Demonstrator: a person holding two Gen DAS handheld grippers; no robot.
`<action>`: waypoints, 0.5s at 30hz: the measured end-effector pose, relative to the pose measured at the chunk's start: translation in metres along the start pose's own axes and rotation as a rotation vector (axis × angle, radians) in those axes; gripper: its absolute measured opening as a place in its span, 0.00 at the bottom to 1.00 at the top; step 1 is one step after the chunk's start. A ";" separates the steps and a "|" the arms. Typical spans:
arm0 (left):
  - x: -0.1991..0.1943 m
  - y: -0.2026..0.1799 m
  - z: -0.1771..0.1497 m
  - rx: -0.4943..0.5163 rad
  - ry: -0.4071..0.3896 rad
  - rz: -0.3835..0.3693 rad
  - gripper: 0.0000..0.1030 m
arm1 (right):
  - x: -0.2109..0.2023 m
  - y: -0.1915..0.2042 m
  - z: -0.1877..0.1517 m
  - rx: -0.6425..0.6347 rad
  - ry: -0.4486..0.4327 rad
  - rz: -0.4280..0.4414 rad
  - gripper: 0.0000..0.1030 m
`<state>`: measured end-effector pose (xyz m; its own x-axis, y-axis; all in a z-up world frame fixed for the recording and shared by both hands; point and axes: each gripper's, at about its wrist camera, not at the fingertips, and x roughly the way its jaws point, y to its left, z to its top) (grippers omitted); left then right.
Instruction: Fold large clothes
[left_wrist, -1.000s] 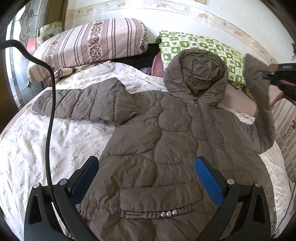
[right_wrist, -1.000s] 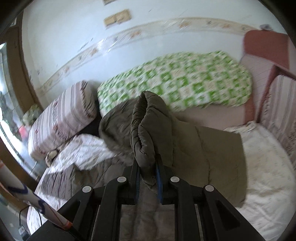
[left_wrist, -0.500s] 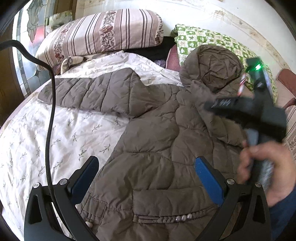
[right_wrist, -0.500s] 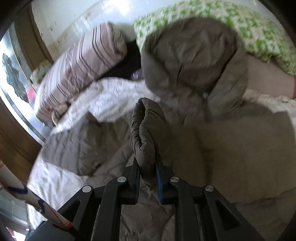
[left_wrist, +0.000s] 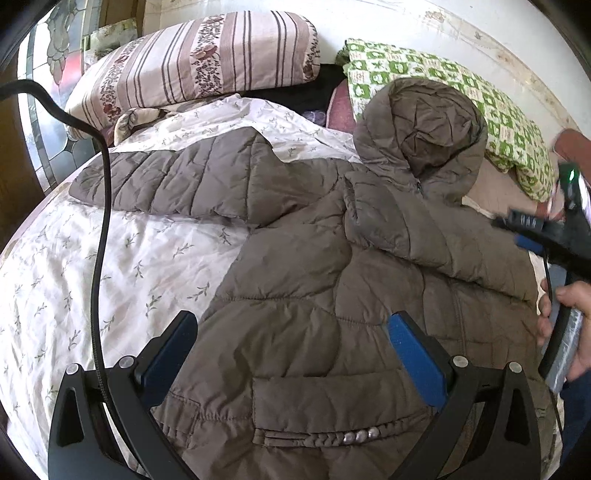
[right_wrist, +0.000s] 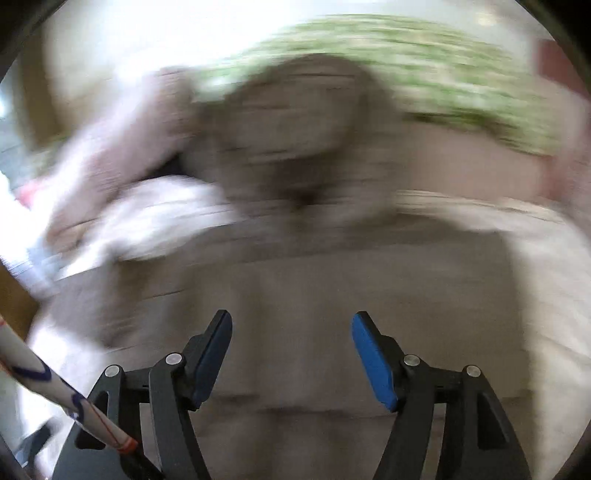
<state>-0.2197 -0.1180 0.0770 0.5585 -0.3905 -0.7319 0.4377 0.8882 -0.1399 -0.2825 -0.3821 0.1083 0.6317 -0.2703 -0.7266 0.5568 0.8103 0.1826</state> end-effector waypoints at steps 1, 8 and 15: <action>0.001 -0.001 0.000 0.005 0.003 0.001 1.00 | 0.008 -0.025 -0.001 0.045 0.015 -0.112 0.70; 0.005 -0.008 0.000 0.024 0.015 0.004 1.00 | 0.064 -0.083 -0.035 0.089 0.212 -0.139 0.75; 0.000 -0.013 -0.006 0.044 0.017 -0.008 1.00 | -0.032 -0.074 -0.057 0.113 0.188 0.007 0.75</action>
<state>-0.2296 -0.1281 0.0751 0.5431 -0.3932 -0.7419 0.4729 0.8734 -0.1167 -0.3746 -0.4033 0.0806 0.5303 -0.1544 -0.8337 0.6160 0.7457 0.2538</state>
